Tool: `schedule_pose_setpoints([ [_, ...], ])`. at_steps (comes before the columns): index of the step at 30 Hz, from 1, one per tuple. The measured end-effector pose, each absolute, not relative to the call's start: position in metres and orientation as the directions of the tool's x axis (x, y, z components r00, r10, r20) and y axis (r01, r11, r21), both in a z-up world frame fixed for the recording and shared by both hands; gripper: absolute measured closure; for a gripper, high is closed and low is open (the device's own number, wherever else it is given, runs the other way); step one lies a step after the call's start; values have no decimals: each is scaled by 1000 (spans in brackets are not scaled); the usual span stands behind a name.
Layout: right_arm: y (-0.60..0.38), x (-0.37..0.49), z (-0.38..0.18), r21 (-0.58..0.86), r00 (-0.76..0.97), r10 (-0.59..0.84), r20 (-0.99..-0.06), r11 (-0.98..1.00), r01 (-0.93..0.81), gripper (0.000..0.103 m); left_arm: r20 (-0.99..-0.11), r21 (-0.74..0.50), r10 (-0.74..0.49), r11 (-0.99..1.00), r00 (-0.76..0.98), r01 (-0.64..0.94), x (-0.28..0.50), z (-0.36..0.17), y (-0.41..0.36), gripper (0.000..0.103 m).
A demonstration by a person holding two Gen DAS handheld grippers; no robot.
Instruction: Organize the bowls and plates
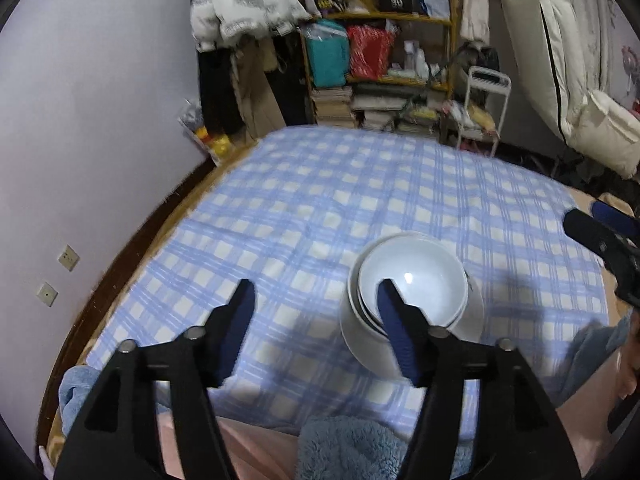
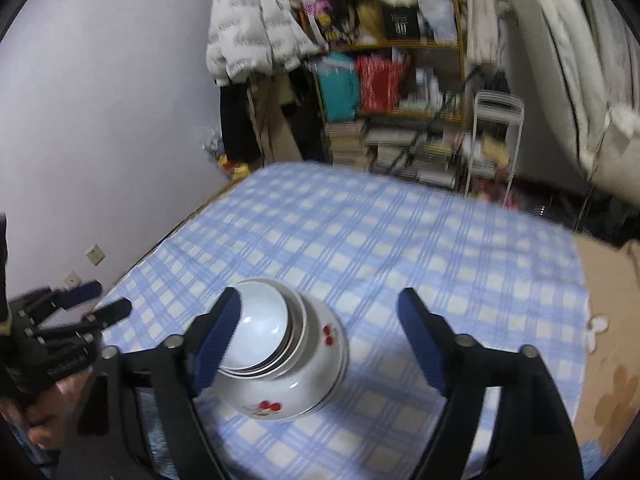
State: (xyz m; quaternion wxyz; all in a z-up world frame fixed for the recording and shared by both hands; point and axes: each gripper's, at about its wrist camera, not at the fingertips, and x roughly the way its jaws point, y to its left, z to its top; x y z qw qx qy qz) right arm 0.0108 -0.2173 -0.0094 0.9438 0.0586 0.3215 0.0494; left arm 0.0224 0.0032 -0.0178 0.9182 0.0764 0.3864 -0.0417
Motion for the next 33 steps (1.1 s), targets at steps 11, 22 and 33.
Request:
schedule_pose_setpoints([
  [11, -212, -15, -7, 53, 878, 22, -479, 999, 4, 0, -644, 118, -14, 986, 765, 117, 7, -19, 6, 13],
  [22, -215, -29, -12, 62, 897, 3, -443, 998, 27, 0, -593, 133, 5, 987, 805, 92, -2, -17, 7, 13],
  [33, -213, -32, -11, 53, 899, -10, -437, 998, 36, 0, -565, 158, 24, 984, 825, 80, -6, -13, 6, 13],
])
